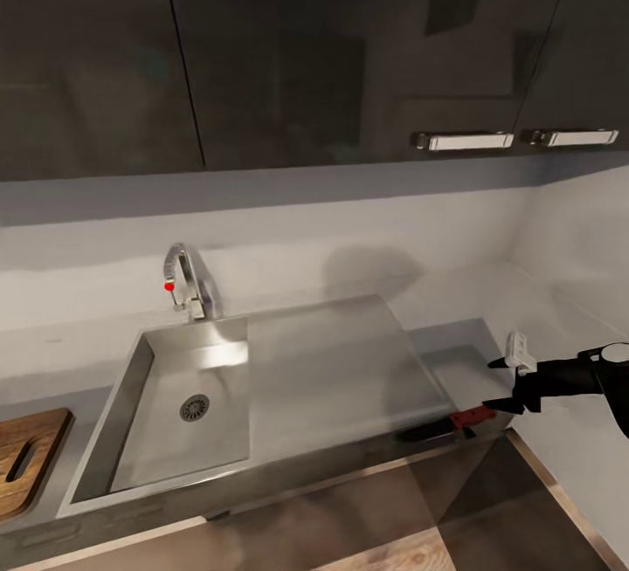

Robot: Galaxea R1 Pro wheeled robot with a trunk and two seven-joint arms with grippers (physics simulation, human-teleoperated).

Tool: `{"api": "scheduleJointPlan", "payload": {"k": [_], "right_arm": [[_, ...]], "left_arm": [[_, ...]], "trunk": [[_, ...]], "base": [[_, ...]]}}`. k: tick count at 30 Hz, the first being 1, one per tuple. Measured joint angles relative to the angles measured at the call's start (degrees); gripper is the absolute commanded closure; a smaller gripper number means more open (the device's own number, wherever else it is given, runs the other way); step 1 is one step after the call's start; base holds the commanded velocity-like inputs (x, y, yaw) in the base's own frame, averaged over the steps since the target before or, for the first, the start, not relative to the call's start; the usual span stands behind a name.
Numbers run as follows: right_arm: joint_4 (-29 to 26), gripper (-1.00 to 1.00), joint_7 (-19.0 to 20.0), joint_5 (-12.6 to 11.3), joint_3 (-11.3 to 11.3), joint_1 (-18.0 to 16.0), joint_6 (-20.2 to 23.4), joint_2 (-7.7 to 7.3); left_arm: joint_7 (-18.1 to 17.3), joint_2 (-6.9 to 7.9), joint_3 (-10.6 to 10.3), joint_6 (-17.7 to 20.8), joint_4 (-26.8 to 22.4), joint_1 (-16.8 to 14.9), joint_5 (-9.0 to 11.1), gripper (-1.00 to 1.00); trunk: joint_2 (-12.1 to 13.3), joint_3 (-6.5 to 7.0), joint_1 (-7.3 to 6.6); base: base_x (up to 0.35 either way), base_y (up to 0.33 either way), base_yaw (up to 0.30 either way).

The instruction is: In the kitchen, take the Vidalia onion out of the sink, dice it on the chopping board with the paring knife, put the diced onion into the bowl on the countertop, then place both the paring knife and the chopping board into the sink.

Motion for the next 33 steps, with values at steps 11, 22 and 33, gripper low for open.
{"api": "scheduleJointPlan", "payload": {"k": [11,22,33], "right_arm": [[0.54,-1.00,-0.08,0.02,0.29,0.01,-0.12,0.20],[0.70,-1.00,-0.10,0.02,0.37,0.00,-0.16,0.26],[1.14,-1.00,-0.26,0.11,0.38,-0.01,-0.16,0.28]], "left_arm": [[-0.06,0.00,0.00,-0.06,0.00,0.01,-0.01,-1.00],[-0.09,-0.41,0.00,-0.08,0.97,0.00,-0.10,-1.00],[-0.09,-1.05,0.00,-0.09,1.41,-0.01,-0.20,-1.00]], "trunk": [[0.00,-0.93,0.00],[0.00,-1.96,0.00],[0.00,-2.99,0.00]], "base": [[0.000,0.000,0.000],[0.000,0.000,0.000],[0.000,0.000,0.000]]}}
